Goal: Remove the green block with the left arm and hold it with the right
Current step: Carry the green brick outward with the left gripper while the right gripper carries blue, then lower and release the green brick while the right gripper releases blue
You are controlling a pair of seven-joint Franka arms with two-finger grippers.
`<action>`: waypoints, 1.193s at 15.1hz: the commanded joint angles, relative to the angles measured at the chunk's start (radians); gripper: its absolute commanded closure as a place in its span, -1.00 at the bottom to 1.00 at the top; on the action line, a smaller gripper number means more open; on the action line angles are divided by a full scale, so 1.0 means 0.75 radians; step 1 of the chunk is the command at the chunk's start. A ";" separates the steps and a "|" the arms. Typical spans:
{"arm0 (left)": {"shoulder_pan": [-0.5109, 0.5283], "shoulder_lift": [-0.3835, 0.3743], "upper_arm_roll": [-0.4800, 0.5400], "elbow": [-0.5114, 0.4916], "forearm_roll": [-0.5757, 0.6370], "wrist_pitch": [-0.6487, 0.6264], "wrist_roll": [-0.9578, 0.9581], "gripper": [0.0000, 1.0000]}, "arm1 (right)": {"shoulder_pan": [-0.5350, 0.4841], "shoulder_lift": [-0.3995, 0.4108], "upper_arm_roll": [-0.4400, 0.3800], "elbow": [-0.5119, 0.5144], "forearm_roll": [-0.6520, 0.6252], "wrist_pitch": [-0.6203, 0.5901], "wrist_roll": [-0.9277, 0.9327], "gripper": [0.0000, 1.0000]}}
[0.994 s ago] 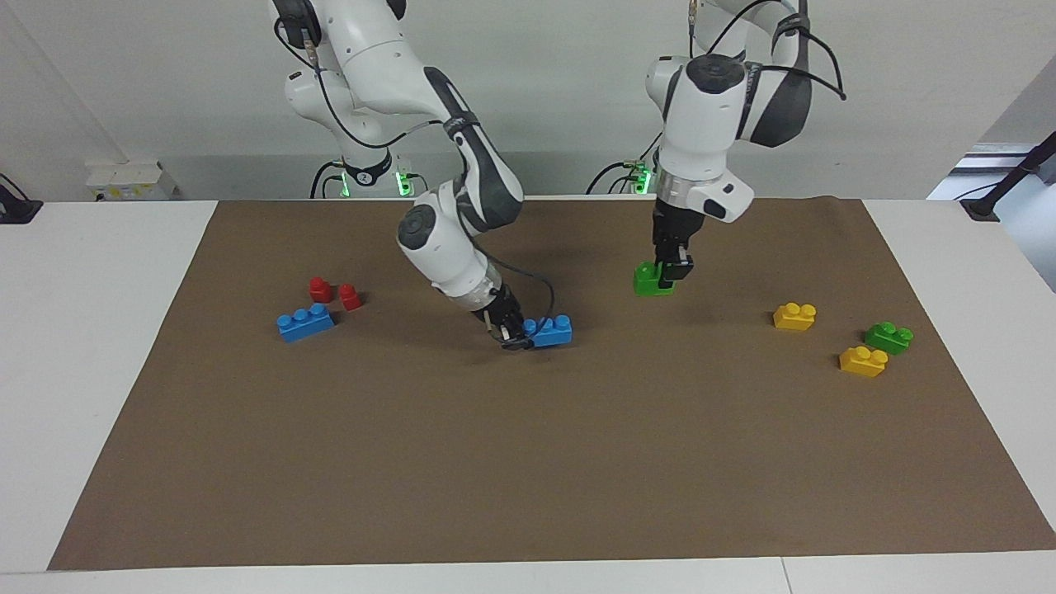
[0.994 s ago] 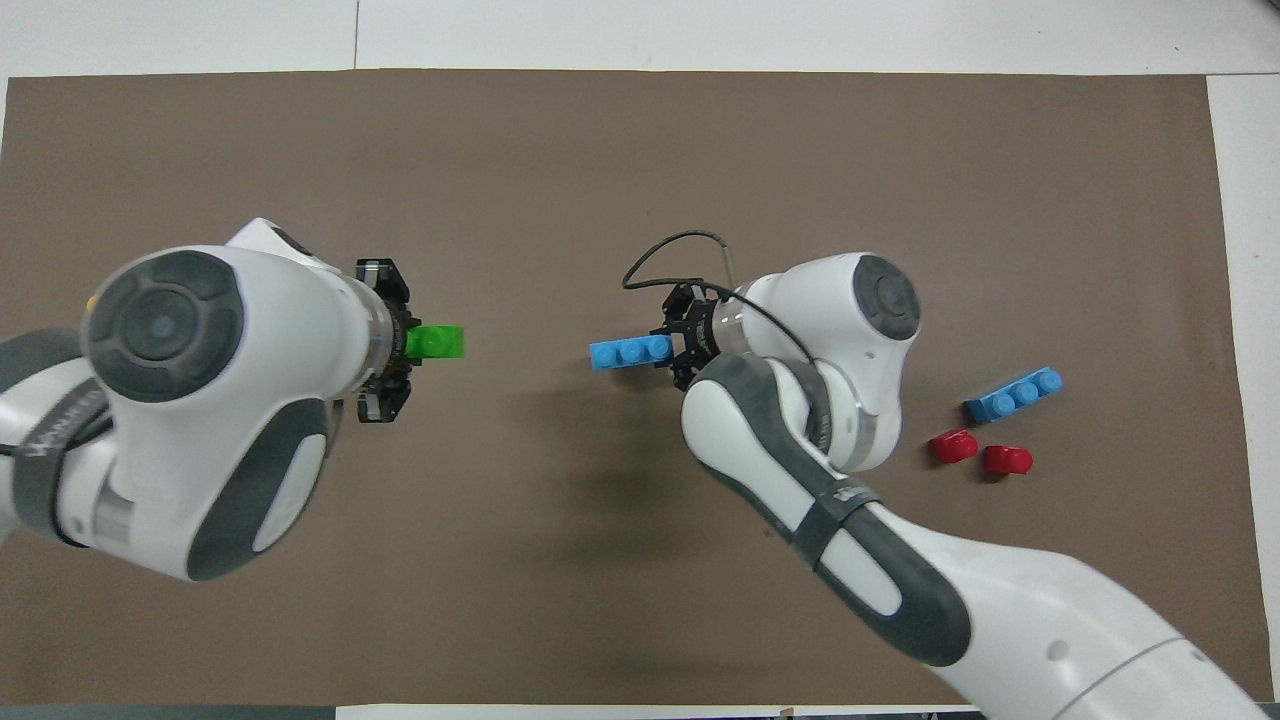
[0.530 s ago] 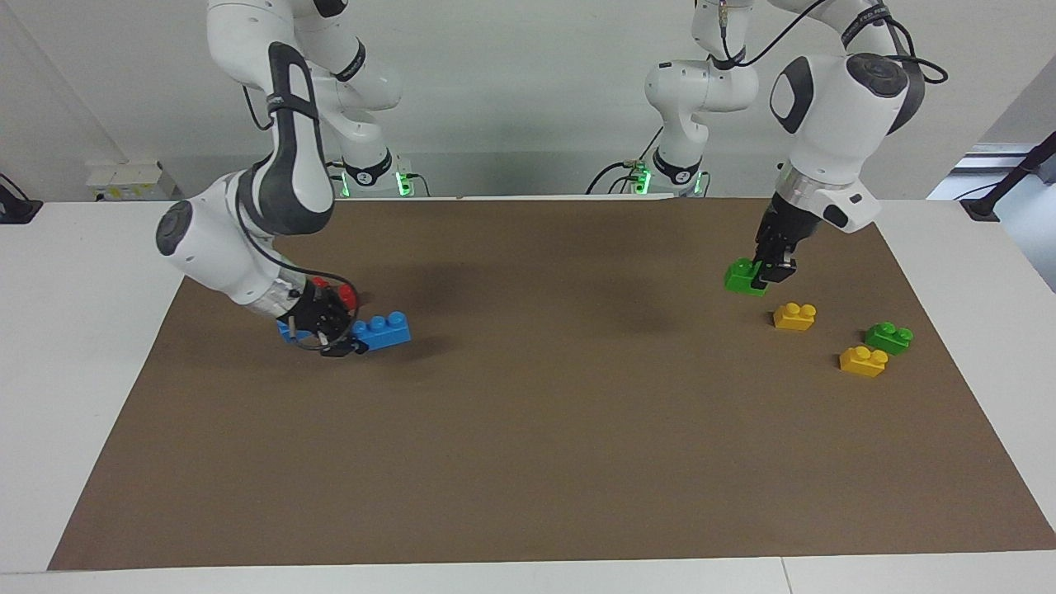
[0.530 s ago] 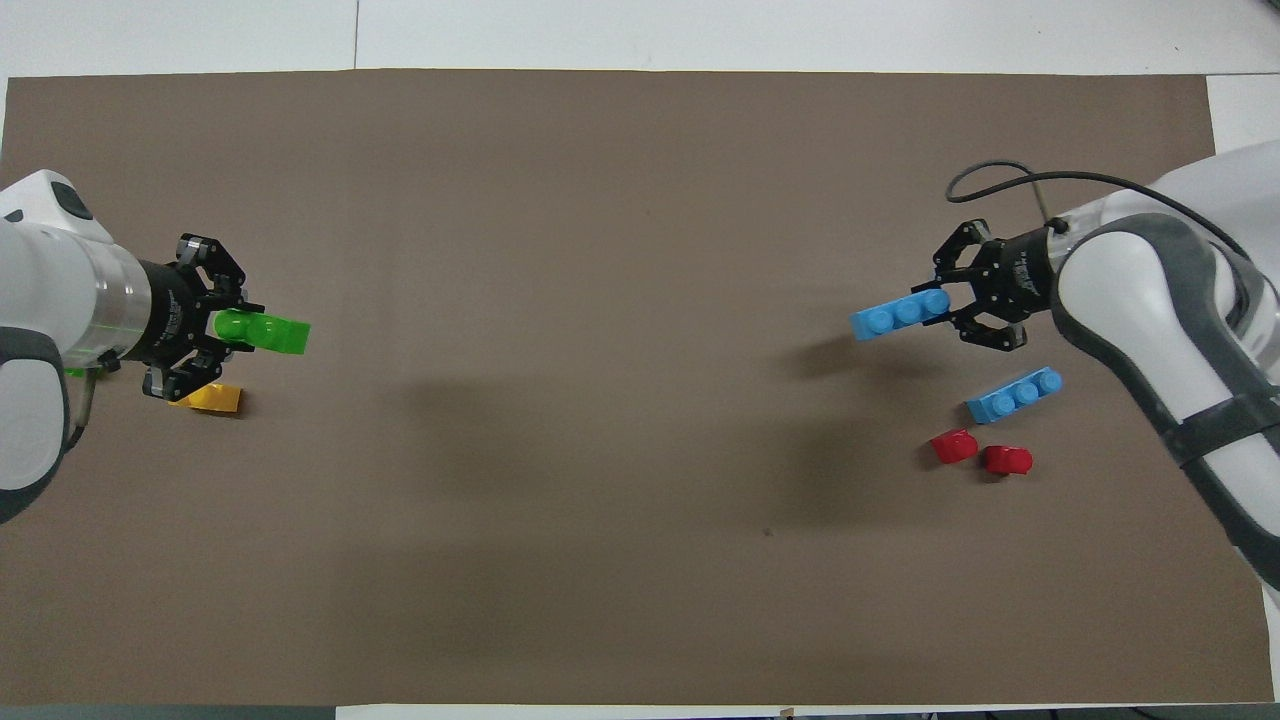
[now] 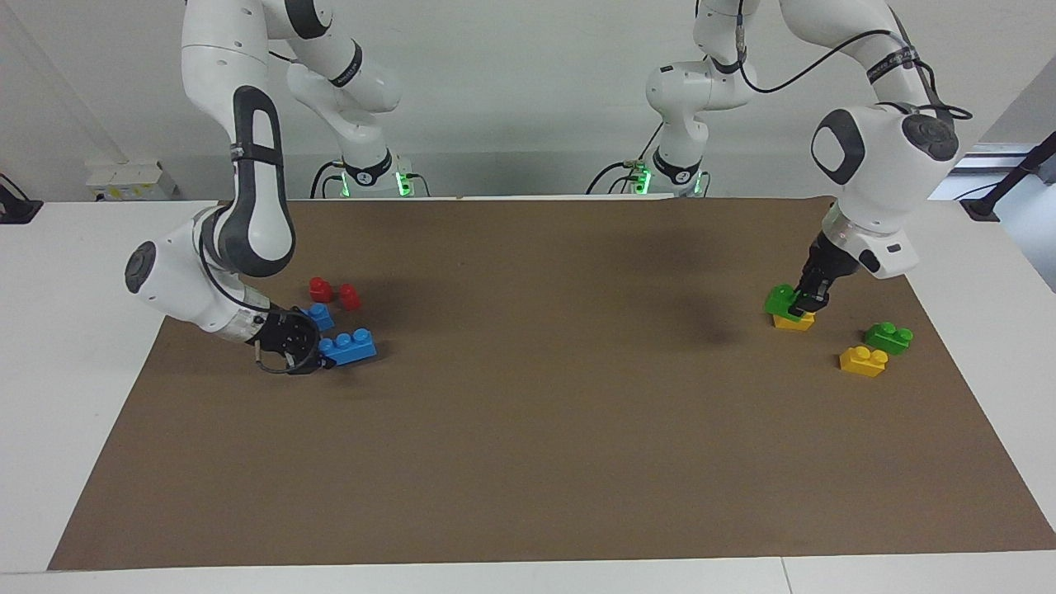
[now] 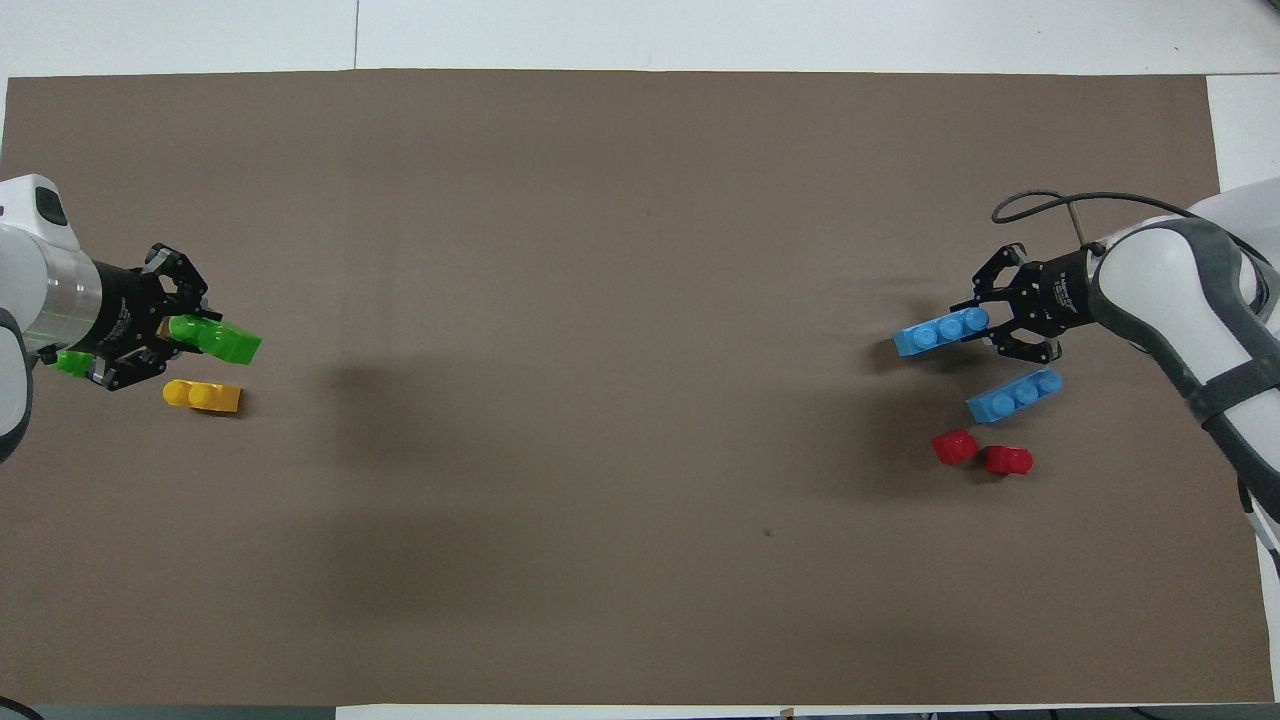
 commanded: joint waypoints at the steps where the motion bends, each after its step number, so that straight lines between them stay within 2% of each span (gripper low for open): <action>1: 0.036 0.105 -0.013 0.034 -0.004 0.100 0.069 1.00 | -0.012 0.027 0.013 0.004 -0.004 0.037 -0.008 1.00; 2: 0.050 0.131 -0.013 0.035 -0.002 0.139 0.071 1.00 | -0.010 0.029 0.013 0.004 0.006 0.037 -0.004 0.74; 4: 0.061 0.195 -0.013 0.045 0.016 0.210 0.081 1.00 | -0.008 0.025 0.013 -0.010 0.006 0.041 0.004 -0.45; 6: 0.063 0.270 -0.013 0.098 0.051 0.221 0.081 1.00 | -0.014 0.025 0.013 -0.005 0.006 0.031 0.004 -0.86; 10: 0.065 0.365 -0.013 0.167 0.055 0.237 0.081 1.00 | -0.022 -0.034 0.007 0.091 -0.024 -0.114 0.000 -1.00; 12: 0.063 0.410 -0.013 0.182 0.061 0.268 0.081 1.00 | -0.018 -0.124 0.009 0.132 -0.163 -0.200 -0.051 -1.00; 14: 0.061 0.426 -0.013 0.180 0.114 0.290 0.083 1.00 | -0.001 -0.198 0.013 0.200 -0.316 -0.306 -0.206 -1.00; 17: 0.061 0.426 -0.013 0.182 0.114 0.288 0.092 0.98 | -0.001 -0.272 0.011 0.320 -0.372 -0.498 -0.508 -1.00; 18: 0.059 0.426 -0.013 0.184 0.116 0.286 0.094 -0.98 | 0.001 -0.306 0.011 0.331 -0.403 -0.527 -0.594 -1.00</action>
